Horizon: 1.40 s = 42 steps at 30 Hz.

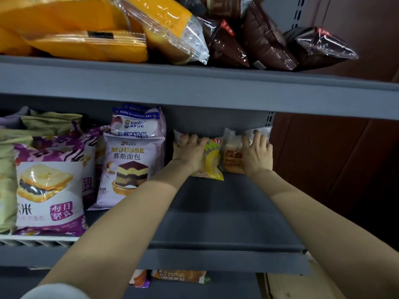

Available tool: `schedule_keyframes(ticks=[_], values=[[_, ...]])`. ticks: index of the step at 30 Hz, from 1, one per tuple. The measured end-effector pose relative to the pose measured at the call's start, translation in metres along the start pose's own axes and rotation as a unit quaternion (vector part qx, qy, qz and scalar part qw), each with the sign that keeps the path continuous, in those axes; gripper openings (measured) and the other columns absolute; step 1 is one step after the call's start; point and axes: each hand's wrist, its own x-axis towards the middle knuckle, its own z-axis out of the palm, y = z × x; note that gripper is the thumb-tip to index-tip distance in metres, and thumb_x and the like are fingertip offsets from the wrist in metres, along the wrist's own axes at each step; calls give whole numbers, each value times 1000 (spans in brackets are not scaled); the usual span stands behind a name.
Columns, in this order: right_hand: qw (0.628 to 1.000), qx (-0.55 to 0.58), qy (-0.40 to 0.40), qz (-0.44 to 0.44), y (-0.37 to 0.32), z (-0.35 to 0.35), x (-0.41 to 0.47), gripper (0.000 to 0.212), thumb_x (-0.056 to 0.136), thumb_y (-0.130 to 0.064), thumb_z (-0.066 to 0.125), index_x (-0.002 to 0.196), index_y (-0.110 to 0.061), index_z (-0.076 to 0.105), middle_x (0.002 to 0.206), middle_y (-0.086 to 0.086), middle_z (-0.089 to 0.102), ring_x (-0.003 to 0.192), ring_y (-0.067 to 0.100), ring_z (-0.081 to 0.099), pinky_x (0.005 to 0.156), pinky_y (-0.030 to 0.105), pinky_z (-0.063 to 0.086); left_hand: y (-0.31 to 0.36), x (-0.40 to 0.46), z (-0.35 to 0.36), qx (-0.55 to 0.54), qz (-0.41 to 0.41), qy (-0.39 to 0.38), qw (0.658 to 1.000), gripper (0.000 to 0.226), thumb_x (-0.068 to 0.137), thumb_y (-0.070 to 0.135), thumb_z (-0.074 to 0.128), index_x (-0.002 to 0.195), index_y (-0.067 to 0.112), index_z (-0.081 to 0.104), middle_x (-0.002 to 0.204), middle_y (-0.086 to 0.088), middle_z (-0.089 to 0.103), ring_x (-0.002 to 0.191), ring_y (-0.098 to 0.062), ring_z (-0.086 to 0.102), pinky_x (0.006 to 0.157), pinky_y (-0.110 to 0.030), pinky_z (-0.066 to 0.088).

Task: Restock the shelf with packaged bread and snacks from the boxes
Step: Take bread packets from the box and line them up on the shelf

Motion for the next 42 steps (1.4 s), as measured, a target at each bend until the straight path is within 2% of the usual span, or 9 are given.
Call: schedule_keyframes(ticks=[2, 8, 11, 15, 21, 25, 32, 37, 42], values=[[998, 50, 19, -20, -4, 0, -4, 57, 92, -4, 43, 145, -7, 24, 144, 18, 34, 130, 34, 38, 102, 44, 37, 2, 0, 2, 23, -2, 18, 1000, 98, 67, 49, 76, 144, 25, 21, 140, -8, 30, 136, -33, 23, 105, -50, 33], [986, 125, -97, -45, -6, -14, -13, 80, 89, -3, 50, 151, -17, 2, 151, 17, 22, 135, 35, 33, 108, 44, 31, 3, -13, -1, -19, -6, 40, 999, 88, 78, 34, 71, 147, 24, 17, 153, -8, 16, 143, -34, 12, 116, -48, 20], [984, 160, -69, -46, -6, -24, -21, 75, 87, -8, 58, 149, -17, 17, 151, 15, 20, 140, 31, 23, 111, 41, 28, 7, -32, -13, -43, 20, 79, 996, 69, 83, 25, 64, 142, 17, 30, 147, -9, 29, 137, -30, 27, 110, -38, 28], [965, 250, -30, -76, -18, -57, -46, 39, 88, -14, 56, 126, -8, 51, 134, 14, 43, 125, 32, 42, 99, 38, 39, 10, -73, -41, -74, -17, 117, 990, 44, 91, 16, 48, 134, 12, 41, 136, -12, 45, 125, -31, 44, 94, -39, 41], [919, 347, -68, -176, -80, -118, -100, 28, 90, -16, 48, 114, -17, 63, 114, 14, 64, 106, 33, 58, 86, 39, 50, -31, -161, -70, -123, -125, 176, 969, 26, 88, 20, 50, 110, 12, 60, 108, -14, 66, 101, -37, 60, 75, -39, 48], [882, 394, -79, -244, -160, -147, -141, 22, 90, -18, 50, 106, -22, 65, 105, 8, 70, 100, 29, 63, 81, 41, 53, -94, -242, -79, -120, -195, 179, 957, 17, 93, 25, 48, 96, 15, 60, 86, -8, 65, 88, -34, 62, 59, -32, 41], [800, 417, -138, -408, -375, -182, -237, 22, 95, -23, 47, 107, -20, 64, 98, 5, 69, 89, 25, 63, 67, 35, 51, -271, -407, -65, -111, -366, 183, 906, 19, 95, 27, 49, 96, 14, 62, 84, -7, 69, 73, -28, 61, 58, -35, 50], [758, 394, -200, -480, -551, -192, -319, 23, 98, -26, 44, 110, -18, 62, 81, 0, 62, 67, 19, 60, 48, 28, 45, -418, -520, -49, -144, -495, 152, 843, 28, 95, 25, 46, 86, 5, 64, 60, -8, 56, 49, -18, 48, 43, -26, 33], [738, 354, -273, -505, -711, -176, -377, 24, 97, -24, 45, 111, -16, 63, 93, 5, 65, 83, 25, 62, 55, 29, 43, -549, -608, -18, -169, -570, 120, 795, 26, 90, 21, 51, 83, 2, 67, 76, -17, 66, 77, -33, 63, 51, -29, 38]])
